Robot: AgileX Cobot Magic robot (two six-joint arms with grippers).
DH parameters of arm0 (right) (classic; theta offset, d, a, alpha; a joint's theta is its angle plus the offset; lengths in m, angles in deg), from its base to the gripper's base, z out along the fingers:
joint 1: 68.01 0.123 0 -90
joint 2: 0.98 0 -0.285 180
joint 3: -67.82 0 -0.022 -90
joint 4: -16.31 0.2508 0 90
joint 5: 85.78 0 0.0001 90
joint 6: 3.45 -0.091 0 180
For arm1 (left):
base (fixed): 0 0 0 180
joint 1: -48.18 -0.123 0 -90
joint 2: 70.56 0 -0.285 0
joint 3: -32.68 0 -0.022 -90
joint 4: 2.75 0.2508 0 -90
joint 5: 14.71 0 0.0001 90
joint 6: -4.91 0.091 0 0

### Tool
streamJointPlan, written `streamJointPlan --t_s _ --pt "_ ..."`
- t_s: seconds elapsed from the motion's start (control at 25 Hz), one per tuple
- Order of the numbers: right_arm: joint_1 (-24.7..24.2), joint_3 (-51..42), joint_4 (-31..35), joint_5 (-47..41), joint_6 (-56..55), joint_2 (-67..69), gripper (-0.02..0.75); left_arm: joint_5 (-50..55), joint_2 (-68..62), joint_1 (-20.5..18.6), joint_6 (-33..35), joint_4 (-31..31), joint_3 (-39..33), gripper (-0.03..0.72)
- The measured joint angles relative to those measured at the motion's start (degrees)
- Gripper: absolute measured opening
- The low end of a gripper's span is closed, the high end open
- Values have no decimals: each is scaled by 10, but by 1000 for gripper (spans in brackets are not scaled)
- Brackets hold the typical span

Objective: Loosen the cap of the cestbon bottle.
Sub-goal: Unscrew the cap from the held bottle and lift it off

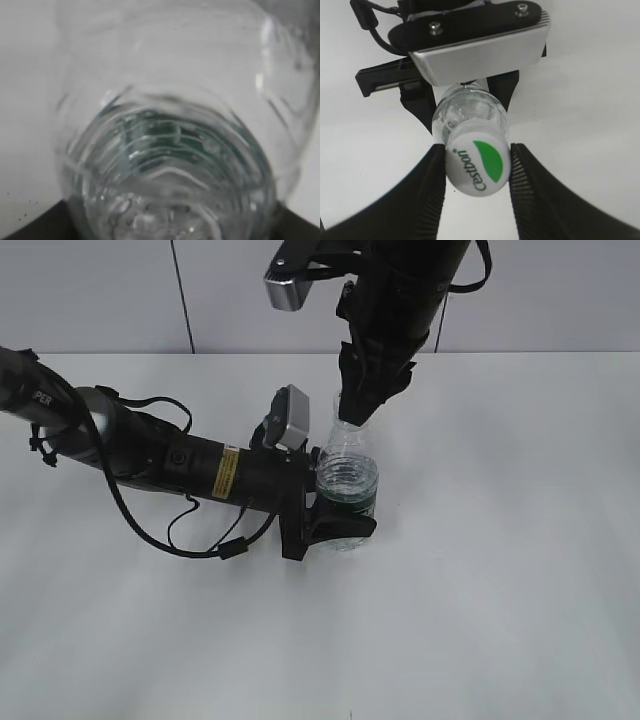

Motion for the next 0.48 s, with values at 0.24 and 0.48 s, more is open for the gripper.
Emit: streamJointPlan --t_s 0.24,0.48 --pt "0 0 -2 -1 1 -22 293 -2 0 0 -1 1 0 411" --pt "0 0 -3 -1 -18 -32 293 -2 0 0 -1 2 0 411"
